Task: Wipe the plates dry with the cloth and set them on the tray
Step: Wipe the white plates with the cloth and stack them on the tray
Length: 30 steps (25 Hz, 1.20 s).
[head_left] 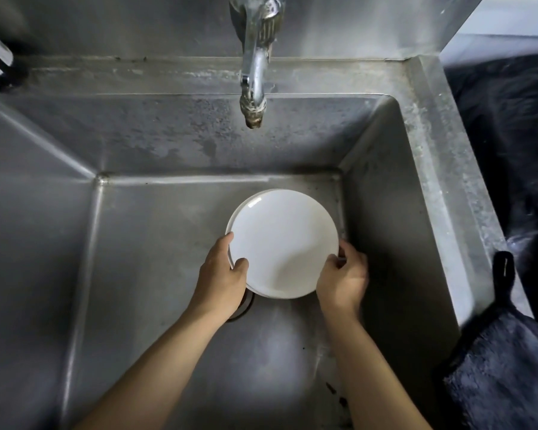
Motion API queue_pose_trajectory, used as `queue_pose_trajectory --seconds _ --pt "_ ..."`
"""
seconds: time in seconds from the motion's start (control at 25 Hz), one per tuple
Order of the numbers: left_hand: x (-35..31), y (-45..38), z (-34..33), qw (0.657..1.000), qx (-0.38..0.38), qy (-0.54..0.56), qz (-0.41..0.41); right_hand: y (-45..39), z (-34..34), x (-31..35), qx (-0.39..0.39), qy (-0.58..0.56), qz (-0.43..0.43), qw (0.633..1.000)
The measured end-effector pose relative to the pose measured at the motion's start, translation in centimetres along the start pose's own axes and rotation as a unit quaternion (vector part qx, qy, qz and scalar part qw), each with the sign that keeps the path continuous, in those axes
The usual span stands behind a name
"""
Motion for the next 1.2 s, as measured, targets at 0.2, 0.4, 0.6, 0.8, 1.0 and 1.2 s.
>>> queue_pose_trajectory --seconds 0.2,0.4,0.6,0.8,1.0,1.2 --pt "0.1 -0.1 -0.1 0.999 0.003 0.041 0.011 0.5 0.6 0.5 -0.008 -0.044 -0.001 0.999" --pt "0.3 -0.3 0.8 0.997 -0.012 0.071 0.026 0.8 0.4 0.6 0.040 -0.048 -0.037 0.997" --pt "1.5 2.1 2.6 0.995 -0.027 0.094 0.024 3.1 1.3 1.1 0.050 -0.049 -0.019 0.997" --pt "4.1 6.6 6.4 0.988 -0.076 0.130 0.042 7.2 2.1 3.6 0.093 -0.014 0.024 0.995" --pt "6.9 11.5 9.7 0.980 -0.115 0.137 0.082 11.5 1.9 7.3 0.150 0.025 0.077 0.985" --pt "9.9 14.2 11.6 0.963 -0.146 0.172 0.147 13.9 1.2 9.3 0.242 0.077 0.018 0.967"
Point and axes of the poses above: each hand's wrist, its own y-axis away from the middle knuckle, its own z-axis out of the back of the hand, x = y × z, the point moved 6 cm from there along -y, towards the middle knuckle, and after that the axes turned 7 degrees about z, right-handed, at the moved point
